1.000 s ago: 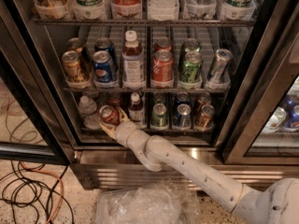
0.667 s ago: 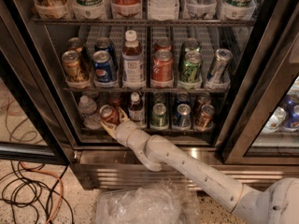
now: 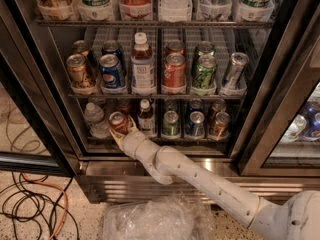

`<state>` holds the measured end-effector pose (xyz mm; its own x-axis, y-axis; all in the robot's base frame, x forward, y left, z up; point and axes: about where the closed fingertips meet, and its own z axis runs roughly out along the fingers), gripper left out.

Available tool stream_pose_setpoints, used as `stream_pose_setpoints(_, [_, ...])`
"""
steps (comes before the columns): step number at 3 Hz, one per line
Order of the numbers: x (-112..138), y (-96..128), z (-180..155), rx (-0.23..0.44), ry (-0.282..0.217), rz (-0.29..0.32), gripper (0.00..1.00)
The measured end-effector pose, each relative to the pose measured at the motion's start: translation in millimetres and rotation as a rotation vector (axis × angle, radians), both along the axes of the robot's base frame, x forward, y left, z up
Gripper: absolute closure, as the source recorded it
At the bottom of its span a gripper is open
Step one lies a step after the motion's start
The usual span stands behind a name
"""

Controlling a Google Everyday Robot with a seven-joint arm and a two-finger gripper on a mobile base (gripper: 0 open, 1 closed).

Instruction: Pick coke can from bottom shelf of fridge

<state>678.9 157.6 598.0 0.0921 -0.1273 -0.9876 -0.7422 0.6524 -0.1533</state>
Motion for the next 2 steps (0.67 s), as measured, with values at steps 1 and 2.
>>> stream_pose_setpoints(1, [6, 1, 21, -0.011, -0.103, -0.007, 1.0])
stream_pose_setpoints(2, [19, -11, 57, -0.006, -0.27, -0.062, 1.0])
